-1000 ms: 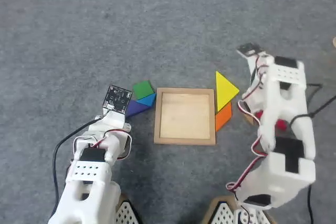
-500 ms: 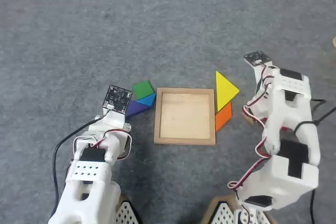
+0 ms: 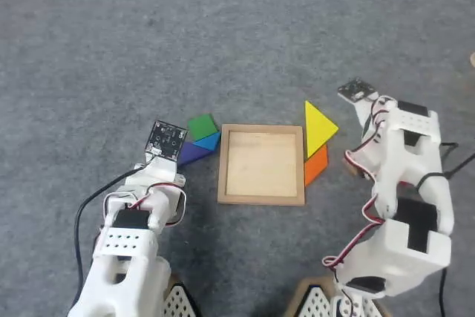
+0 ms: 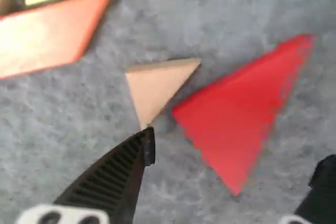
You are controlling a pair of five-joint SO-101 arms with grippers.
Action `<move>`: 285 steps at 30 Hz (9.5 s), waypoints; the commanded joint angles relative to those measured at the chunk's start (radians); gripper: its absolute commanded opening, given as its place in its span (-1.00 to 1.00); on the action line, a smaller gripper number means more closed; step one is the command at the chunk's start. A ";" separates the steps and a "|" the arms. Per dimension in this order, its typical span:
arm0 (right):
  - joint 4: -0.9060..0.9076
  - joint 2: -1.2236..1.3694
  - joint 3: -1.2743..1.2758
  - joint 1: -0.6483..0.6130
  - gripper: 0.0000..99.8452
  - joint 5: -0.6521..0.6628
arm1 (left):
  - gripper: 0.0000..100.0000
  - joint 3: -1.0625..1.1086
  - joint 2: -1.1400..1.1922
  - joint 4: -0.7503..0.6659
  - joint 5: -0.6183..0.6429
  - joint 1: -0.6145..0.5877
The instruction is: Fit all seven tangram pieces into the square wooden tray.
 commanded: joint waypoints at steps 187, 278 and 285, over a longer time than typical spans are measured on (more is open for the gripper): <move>-0.122 0.222 -0.213 -0.039 -0.23 -0.732 | -0.97 -0.042 0.002 -0.015 0.002 0.000; -0.018 0.191 -0.284 -0.010 -0.95 -0.715 | -0.97 -0.042 0.002 -0.015 0.002 0.000; 0.050 0.031 -0.279 -0.019 -0.97 -0.707 | -0.97 -0.042 0.002 -0.015 0.002 0.000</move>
